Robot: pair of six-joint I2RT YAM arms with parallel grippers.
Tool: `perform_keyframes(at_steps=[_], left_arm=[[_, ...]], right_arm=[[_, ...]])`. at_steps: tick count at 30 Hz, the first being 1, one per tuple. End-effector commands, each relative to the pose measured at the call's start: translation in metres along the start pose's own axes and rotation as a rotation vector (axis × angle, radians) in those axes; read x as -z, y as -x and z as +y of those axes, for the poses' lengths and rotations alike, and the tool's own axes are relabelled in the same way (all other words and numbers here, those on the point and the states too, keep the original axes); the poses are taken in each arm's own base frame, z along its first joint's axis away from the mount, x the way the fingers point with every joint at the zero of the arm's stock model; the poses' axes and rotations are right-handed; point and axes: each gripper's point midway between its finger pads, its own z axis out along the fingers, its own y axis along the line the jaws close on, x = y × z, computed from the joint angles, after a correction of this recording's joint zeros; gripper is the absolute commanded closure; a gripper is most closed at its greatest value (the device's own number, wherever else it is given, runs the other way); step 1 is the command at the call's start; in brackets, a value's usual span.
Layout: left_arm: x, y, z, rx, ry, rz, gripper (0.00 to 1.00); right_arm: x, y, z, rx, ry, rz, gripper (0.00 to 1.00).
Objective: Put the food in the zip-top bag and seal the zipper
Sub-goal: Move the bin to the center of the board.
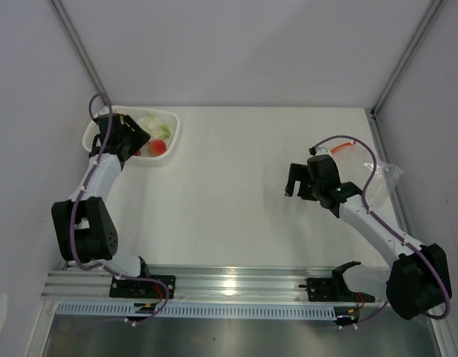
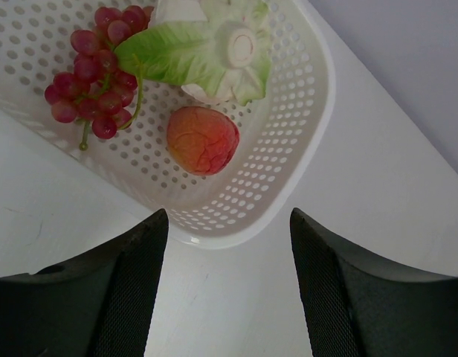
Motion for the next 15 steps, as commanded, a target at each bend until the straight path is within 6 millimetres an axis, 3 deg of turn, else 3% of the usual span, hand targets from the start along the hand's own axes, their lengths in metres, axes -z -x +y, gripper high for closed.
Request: perform_keyframes(at_steps=[1,6,10,15], left_arm=[[-0.008,0.022,0.004,-0.031,0.019,-0.05,0.31],[-0.03,0.031,0.027,-0.019,0.117,-0.042,0.32],[-0.047,0.041,0.043,-0.01,0.184,-0.055,0.39],[-0.069,0.059,0.041,-0.058,0.199,-0.072,0.46]], right_arm=[[0.0,0.028,0.003,0.007,-0.033,-0.051,0.01],[-0.001,0.026,0.004,0.014,-0.02,-0.053,0.01],[-0.001,0.023,0.003,0.014,-0.019,-0.046,0.0],[-0.002,0.028,0.003,0.0,-0.03,-0.06,0.0]])
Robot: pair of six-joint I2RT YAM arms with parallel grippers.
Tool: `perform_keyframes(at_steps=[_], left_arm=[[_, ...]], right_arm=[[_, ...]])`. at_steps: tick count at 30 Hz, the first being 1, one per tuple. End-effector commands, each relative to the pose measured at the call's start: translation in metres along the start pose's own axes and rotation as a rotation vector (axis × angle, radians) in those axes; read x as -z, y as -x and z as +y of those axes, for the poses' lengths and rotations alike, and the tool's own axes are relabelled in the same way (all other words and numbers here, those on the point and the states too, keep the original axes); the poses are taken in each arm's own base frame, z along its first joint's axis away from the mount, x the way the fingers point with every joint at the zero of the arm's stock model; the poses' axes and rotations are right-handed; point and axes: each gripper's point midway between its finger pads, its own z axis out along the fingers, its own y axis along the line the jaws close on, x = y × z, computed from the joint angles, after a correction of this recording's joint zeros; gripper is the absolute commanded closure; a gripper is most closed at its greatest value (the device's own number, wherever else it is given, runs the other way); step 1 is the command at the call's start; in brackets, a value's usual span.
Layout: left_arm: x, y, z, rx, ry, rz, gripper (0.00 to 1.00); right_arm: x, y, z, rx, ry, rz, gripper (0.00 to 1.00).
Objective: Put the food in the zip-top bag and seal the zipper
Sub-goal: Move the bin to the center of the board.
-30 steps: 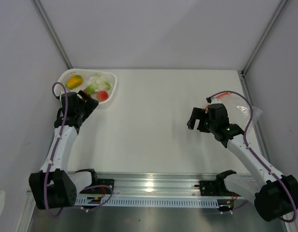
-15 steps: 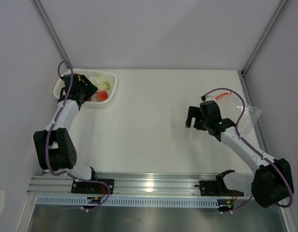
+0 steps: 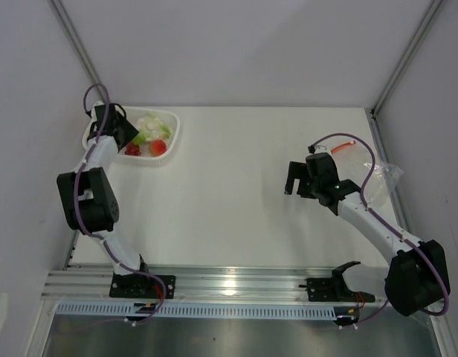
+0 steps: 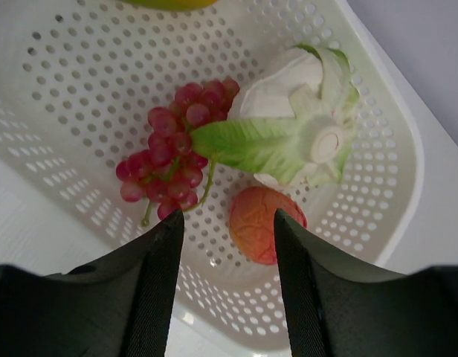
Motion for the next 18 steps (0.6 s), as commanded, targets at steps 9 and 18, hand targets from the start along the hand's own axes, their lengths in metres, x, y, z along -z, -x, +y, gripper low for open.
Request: perform_keyframes(at_steps=[9,18], left_arm=[[-0.035,-0.017,0.029,0.024,0.186,0.162,0.75],[-0.029,-0.061,0.039,0.098,0.198,0.289,0.76]], right_arm=[[0.002,0.05,-0.008,-0.063,-0.091,-0.115,0.01],[-0.025,0.093,-0.074,-0.113,-0.449,-0.096,0.01]])
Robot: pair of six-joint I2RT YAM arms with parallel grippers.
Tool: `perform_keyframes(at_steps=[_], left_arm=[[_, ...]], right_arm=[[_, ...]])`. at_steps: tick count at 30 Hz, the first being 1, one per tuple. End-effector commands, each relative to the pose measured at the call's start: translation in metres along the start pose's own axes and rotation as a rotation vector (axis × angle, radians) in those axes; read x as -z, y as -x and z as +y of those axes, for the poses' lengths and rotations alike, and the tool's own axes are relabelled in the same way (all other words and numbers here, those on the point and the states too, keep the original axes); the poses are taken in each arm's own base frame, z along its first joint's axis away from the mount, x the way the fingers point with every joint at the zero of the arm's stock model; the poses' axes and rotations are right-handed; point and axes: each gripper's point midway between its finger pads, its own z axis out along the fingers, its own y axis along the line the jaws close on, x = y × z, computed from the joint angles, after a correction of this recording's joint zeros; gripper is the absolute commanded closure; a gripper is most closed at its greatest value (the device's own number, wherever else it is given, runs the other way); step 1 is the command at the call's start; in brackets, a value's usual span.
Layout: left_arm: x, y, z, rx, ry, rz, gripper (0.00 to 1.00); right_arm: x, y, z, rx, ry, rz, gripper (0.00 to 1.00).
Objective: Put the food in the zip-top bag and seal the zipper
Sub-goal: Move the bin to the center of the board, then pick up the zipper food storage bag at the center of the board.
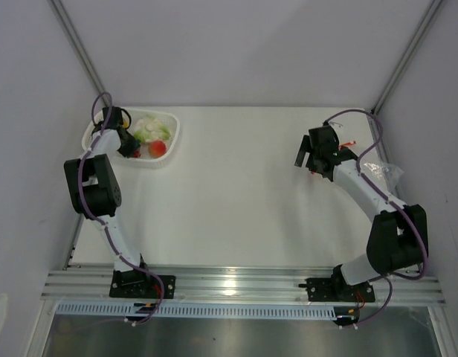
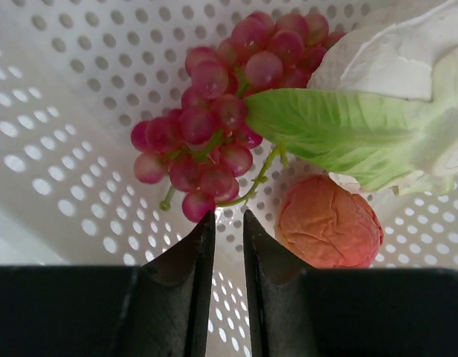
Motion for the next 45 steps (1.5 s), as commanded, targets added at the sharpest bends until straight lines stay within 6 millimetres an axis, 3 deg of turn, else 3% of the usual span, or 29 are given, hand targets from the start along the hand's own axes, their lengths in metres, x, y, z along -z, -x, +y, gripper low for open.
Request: perform_keyframes(at_steps=[1,5,12,13,14,15,16,22,25,27,28,34,37,40,43,45], left_arm=[[0.004,-0.017,0.008,0.046,0.011,0.076,0.77],[0.005,-0.026,0.012,0.042,0.023,0.108,0.82],[0.014,-0.036,0.014,0.037,0.01,0.135,0.83],[0.014,-0.046,0.014,0.044,-0.008,0.17,0.84],[0.016,-0.046,0.012,0.048,-0.018,0.167,0.84],[0.018,-0.048,0.012,0.05,-0.028,0.172,0.84],[0.018,-0.057,0.014,0.057,-0.032,0.198,0.85],[0.028,-0.07,0.003,0.078,-0.122,0.226,0.87],[0.036,-0.067,-0.001,0.062,-0.148,0.202,0.85],[0.041,-0.063,-0.004,0.055,-0.165,0.182,0.78],[0.048,-0.058,-0.006,0.056,-0.179,0.162,0.7],[0.078,-0.044,-0.026,0.033,-0.254,0.1,0.49],[0.095,-0.041,-0.034,0.014,-0.292,0.07,0.43],[0.112,-0.04,-0.042,-0.011,-0.334,0.04,0.43],[0.132,-0.042,-0.054,-0.055,-0.379,0.0,0.42],[0.148,-0.048,-0.065,-0.089,-0.416,-0.013,0.42]], right_arm=[[-0.01,0.028,-0.028,-0.001,-0.2,-0.044,0.0],[-0.034,0.054,-0.041,0.0,-0.343,-0.033,0.01],[-0.079,0.079,-0.039,0.056,-0.51,0.008,0.01],[-0.084,0.081,-0.041,0.062,-0.538,0.01,0.0],[-0.087,0.083,-0.04,0.067,-0.553,0.012,0.01],[-0.098,0.072,-0.046,0.102,-0.594,0.058,0.0],[-0.098,0.082,-0.041,0.099,-0.598,0.038,0.01],[-0.11,0.075,-0.057,0.171,-0.7,0.082,0.01],[-0.112,0.072,-0.068,0.164,-0.715,0.109,0.01],[-0.112,0.071,-0.074,0.17,-0.728,0.12,0.01],[-0.112,0.072,-0.074,0.177,-0.731,0.117,0.01],[-0.119,0.051,-0.085,0.187,-0.77,0.182,0.01],[-0.123,0.036,-0.09,0.17,-0.762,0.222,0.04],[-0.121,0.028,-0.094,0.149,-0.763,0.236,0.15],[-0.114,0.024,-0.095,0.133,-0.736,0.222,0.28],[-0.113,0.025,-0.094,0.119,-0.71,0.213,0.44]])
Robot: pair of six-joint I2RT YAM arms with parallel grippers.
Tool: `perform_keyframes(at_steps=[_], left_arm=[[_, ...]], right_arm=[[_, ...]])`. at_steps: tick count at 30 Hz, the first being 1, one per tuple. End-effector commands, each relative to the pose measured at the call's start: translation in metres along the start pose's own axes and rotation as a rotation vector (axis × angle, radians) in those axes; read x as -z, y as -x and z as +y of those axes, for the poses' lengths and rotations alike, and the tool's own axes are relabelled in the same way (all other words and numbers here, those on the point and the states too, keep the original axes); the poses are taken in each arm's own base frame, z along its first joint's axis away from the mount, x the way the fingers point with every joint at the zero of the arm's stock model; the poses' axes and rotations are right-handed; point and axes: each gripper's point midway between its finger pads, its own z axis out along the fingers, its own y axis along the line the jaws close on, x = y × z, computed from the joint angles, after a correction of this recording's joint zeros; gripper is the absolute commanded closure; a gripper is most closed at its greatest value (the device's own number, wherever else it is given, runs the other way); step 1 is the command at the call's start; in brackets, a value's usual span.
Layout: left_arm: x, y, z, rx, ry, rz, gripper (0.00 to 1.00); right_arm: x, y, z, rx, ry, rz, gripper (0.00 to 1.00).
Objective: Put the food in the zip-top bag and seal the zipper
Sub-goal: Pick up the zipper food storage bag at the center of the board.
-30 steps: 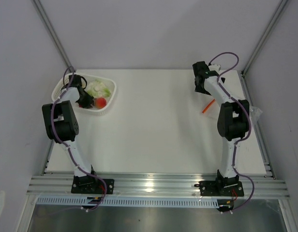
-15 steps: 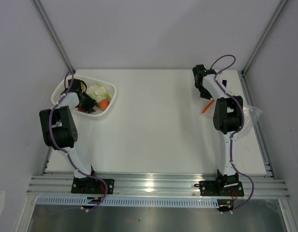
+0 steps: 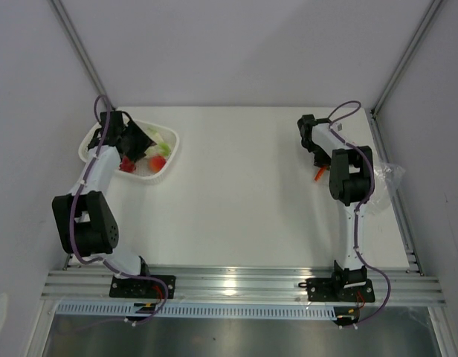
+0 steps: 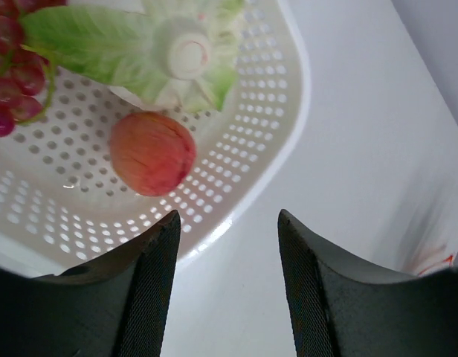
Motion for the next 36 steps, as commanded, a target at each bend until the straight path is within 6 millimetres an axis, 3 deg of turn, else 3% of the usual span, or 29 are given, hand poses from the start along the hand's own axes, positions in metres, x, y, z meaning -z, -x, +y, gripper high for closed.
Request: perform_keyframes(at_steps=[1,2,8,9,10,11,12,13,14,15,17,18,21,23,28,32,36], left_arm=[[0.026,-0.005,-0.036,-0.085,-0.105,-0.041,0.42],[0.029,-0.007,-0.041,-0.096,-0.122,-0.042,0.42],[0.064,-0.045,-0.092,-0.246,-0.291,-0.039,0.41],[0.067,-0.06,-0.1,-0.279,-0.328,-0.013,0.41],[0.076,-0.063,-0.112,-0.3,-0.385,-0.023,0.41],[0.082,-0.07,-0.121,-0.321,-0.435,-0.009,0.41],[0.087,-0.092,-0.13,-0.353,-0.513,0.056,0.41],[0.095,-0.096,-0.141,-0.372,-0.574,0.055,0.41],[0.098,-0.105,-0.145,-0.386,-0.606,0.082,0.41],[0.102,-0.126,-0.149,-0.408,-0.658,0.145,0.41],[0.106,-0.141,-0.154,-0.426,-0.7,0.184,0.41],[0.105,-0.158,-0.153,-0.439,-0.71,0.225,0.42],[0.109,-0.191,-0.156,-0.445,-0.74,0.289,0.4],[0.113,-0.212,-0.16,-0.442,-0.756,0.33,0.38],[0.125,-0.243,-0.175,-0.461,-0.786,0.37,0.35],[0.13,-0.262,-0.182,-0.492,-0.765,0.371,0.33],[0.123,-0.284,-0.175,-0.505,-0.717,0.395,0.33]], right_arm=[[0.017,0.013,-0.015,-0.102,0.046,-0.046,0.53],[0.016,0.009,-0.017,-0.092,0.041,-0.04,0.69],[0.024,-0.006,-0.026,-0.078,0.103,-0.041,1.0],[0.029,-0.007,-0.027,-0.06,0.125,-0.049,1.0],[0.036,-0.01,-0.023,-0.051,0.173,-0.049,1.0],[0.054,-0.001,-0.026,-0.082,0.234,-0.093,1.0],[0.063,-0.011,-0.02,-0.051,0.282,-0.095,1.0],[0.078,-0.012,-0.008,-0.021,0.394,-0.109,1.0],[0.092,-0.013,-0.004,-0.009,0.462,-0.128,1.0],[0.119,-0.019,-0.005,0.016,0.537,-0.174,1.0],[0.15,-0.028,0.003,0.063,0.661,-0.223,1.0],[0.171,-0.029,-0.003,0.055,0.714,-0.264,1.0],[0.214,-0.059,0.01,0.095,0.885,-0.271,1.0],[0.225,-0.08,0.018,0.103,0.958,-0.249,1.0],[0.261,-0.124,0.029,0.143,1.09,-0.258,1.0],[0.273,-0.137,0.029,0.124,1.145,-0.259,1.0],[0.288,-0.139,0.028,0.102,1.202,-0.273,1.0]])
